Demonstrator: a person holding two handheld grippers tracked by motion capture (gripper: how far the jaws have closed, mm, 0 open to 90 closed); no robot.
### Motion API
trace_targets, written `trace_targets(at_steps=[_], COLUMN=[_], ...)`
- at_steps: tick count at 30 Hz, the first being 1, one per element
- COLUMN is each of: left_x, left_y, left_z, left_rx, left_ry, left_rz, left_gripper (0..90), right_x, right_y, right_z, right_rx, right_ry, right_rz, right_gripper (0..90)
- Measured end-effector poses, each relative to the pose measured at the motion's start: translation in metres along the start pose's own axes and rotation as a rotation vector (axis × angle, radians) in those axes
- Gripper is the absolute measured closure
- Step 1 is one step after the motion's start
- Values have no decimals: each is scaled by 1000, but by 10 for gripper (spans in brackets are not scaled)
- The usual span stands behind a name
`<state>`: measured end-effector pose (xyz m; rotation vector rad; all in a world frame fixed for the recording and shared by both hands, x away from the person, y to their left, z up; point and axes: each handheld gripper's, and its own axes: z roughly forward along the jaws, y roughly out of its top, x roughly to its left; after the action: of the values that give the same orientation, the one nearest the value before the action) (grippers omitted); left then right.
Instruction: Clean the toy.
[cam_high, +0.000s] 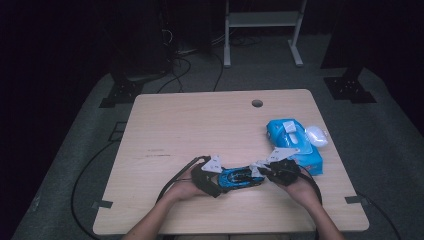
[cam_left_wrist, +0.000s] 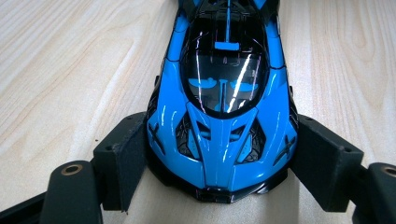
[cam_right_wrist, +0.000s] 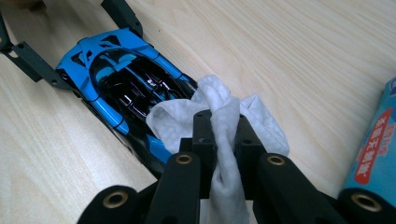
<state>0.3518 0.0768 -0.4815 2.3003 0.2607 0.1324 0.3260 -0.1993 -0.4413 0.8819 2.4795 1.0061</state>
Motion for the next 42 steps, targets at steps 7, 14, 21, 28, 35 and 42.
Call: trace_targets(at_steps=[7, 14, 21, 28, 35, 42], left_x=[0, 0, 0, 0, 0, 0], left_y=[-2, -2, -2, -1, -2, -1], left_z=[-1, -1, -1, -1, -1, -1], left_rx=[-6, -6, -5, -4, -8, -6], left_ry=[0, 0, 0, 1, -2, 1], left_rz=[-2, -2, -2, -4, 0, -2], left_gripper=[244, 244, 243, 244, 244, 244], right_x=[3, 0, 8, 21, 10, 16], right_y=[2, -2, -9, -6, -13, -6], right_z=[6, -2, -17, -1, -12, -6], right_rx=[-22, -37, -53, -36, -38, -12], right_ry=[0, 11, 14, 53, 30, 24], right_rz=[25, 31, 18, -10, 26, -9], right_gripper=[825, 826, 826, 825, 825, 825])
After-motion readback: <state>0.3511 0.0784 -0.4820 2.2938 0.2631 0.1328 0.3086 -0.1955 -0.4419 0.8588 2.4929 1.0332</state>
